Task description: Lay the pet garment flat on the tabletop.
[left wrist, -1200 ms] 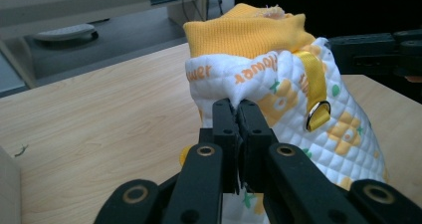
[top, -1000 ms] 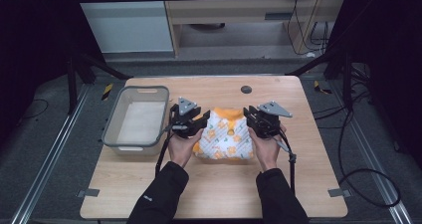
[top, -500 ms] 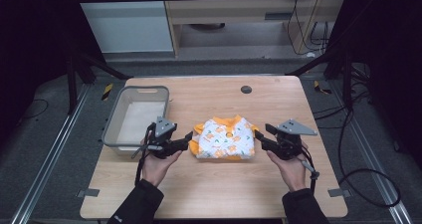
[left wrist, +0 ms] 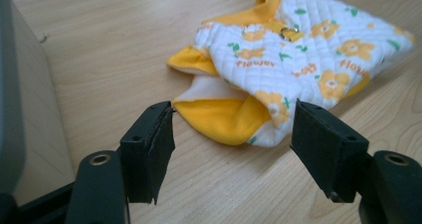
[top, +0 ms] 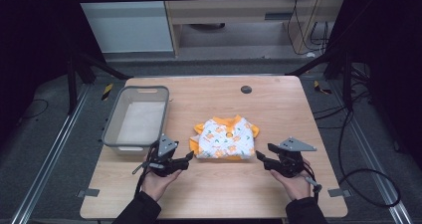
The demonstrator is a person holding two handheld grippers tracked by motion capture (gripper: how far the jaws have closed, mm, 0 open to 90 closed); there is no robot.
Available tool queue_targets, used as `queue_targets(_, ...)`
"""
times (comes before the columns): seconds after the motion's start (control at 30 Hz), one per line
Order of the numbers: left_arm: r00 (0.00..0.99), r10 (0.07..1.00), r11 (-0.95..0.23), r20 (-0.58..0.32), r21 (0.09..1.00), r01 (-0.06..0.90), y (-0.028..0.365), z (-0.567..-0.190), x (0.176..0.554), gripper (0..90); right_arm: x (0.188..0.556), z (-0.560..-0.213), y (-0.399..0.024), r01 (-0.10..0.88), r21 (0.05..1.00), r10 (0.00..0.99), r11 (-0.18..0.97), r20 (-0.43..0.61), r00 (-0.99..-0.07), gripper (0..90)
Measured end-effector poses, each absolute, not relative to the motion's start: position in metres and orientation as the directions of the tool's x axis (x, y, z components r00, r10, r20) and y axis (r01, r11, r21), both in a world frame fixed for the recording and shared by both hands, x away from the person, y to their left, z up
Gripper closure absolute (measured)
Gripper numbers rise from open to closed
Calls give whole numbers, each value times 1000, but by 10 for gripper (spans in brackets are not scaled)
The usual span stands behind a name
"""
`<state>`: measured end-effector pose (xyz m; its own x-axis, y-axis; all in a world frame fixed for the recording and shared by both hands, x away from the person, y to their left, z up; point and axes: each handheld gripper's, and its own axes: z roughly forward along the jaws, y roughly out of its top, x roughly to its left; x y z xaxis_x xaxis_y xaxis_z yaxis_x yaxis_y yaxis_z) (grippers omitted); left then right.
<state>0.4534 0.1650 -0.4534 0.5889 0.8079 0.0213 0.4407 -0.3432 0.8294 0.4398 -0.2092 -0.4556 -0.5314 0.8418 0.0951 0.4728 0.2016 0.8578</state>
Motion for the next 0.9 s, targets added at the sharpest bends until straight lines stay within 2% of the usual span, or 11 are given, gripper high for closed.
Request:
queue_targets(0.2, 604, 796, -388, 43, 801, 456, 157, -469, 457, 324, 446, -474, -204, 517, 822, 844, 239, 87, -529, 434)
queue_targets(0.33, 624, 780, -425, 49, 774, 470, 151, -476, 460, 327, 451, -483, -199, 542, 809, 836, 228, 123, -535, 447)
queue_targets(0.5, 646, 761, -453, 58, 760, 466, 142, -482, 461, 366, 455, -490, -184, 551, 789, 819, 272, 112, -563, 483)
queue_targets(0.7, 654, 756, -450, 32, 750, 484, 136, -490, 468, 499, 463, -497, -176, 571, 775, 816, 271, 129, -563, 576)
queue_targets(0.73, 656, 754, -450, 25, 747, 490, 136, -491, 469, 499, 463, -497, -176, 571, 775, 816, 271, 129, -563, 590)
queue_targets(0.9, 654, 756, -430, 1, 754, 496, 136, -488, 469, 665, 464, -499, -174, 585, 763, 819, 275, 132, -558, 771)
